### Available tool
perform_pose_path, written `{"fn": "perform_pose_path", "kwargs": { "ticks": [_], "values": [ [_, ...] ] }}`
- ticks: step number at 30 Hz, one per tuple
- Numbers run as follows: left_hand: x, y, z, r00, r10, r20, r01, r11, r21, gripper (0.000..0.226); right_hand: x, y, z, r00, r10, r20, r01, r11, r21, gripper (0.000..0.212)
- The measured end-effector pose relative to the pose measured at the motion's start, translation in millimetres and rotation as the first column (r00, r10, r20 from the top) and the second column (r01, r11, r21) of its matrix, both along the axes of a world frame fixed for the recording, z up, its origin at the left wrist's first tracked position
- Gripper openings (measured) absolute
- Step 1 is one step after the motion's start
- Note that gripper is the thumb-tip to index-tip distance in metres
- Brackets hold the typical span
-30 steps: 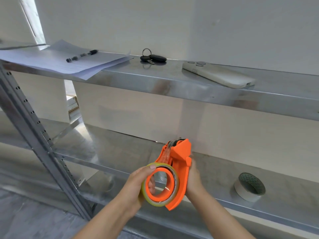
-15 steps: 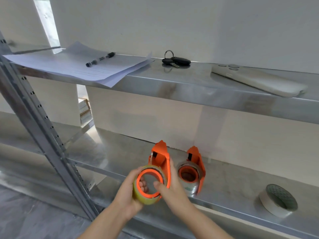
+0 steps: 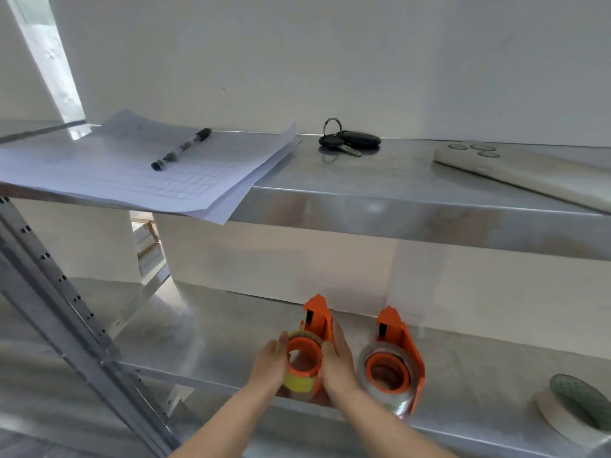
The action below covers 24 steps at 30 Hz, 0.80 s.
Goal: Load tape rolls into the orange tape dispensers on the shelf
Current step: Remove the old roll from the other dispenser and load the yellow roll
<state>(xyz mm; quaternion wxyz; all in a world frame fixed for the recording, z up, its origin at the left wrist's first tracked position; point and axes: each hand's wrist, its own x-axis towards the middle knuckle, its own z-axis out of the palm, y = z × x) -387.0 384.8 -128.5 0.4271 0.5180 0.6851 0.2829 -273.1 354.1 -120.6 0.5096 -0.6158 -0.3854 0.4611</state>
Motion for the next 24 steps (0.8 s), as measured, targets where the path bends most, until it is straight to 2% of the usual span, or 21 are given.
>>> {"fn": "perform_pose_path", "kwargs": {
  "ticks": [2, 4, 10, 12, 16, 18, 20, 22, 24],
  "values": [
    [0, 2, -9, 0.986, -0.060, -0.153, 0.067, 0.997, 0.040, 0.050, 0, 2, -6, 0.998, -0.013, 0.067, 0.014, 1.000, -0.010, 0.054],
    [1, 5, -15, 0.965, -0.085, -0.247, 0.112, 0.989, 0.095, 0.050, 1, 5, -10, 0.994, -0.020, 0.111, 0.022, 1.000, -0.012, 0.054],
    [-7, 8, -31, 0.937, -0.109, -0.331, 0.164, 0.976, 0.143, 0.041, -5, 7, -16, 0.973, 0.013, 0.233, -0.011, 1.000, -0.013, 0.057],
    [-7, 8, -32, 0.954, -0.071, -0.290, 0.117, 0.983, 0.143, 0.040, -8, 9, -21, 0.957, -0.001, 0.290, 0.001, 1.000, 0.001, 0.055],
    [-2, 5, -24, 0.967, -0.015, -0.253, 0.065, 0.980, 0.190, 0.027, -6, 9, -24, 0.916, -0.014, 0.401, 0.047, 0.996, -0.073, 0.054],
    [2, 2, -14, 0.960, 0.047, -0.278, 0.029, 0.964, 0.265, 0.024, -3, 5, -24, 0.902, -0.016, 0.432, 0.027, 0.999, -0.019, 0.057],
    [11, 1, 4, 0.957, 0.099, -0.272, 0.022, 0.912, 0.411, 0.027, 3, -1, -15, 0.901, -0.012, 0.434, -0.038, 0.994, 0.106, 0.058],
    [30, 1, 27, 0.977, 0.038, -0.210, 0.081, 0.844, 0.529, 0.027, 16, -6, 4, 0.898, -0.025, 0.440, -0.078, 0.973, 0.216, 0.056],
    [61, 2, 46, 0.975, -0.147, -0.166, 0.216, 0.800, 0.560, 0.027, 42, -12, 25, 0.893, -0.078, 0.444, -0.066, 0.952, 0.300, 0.055]
  ]
}}
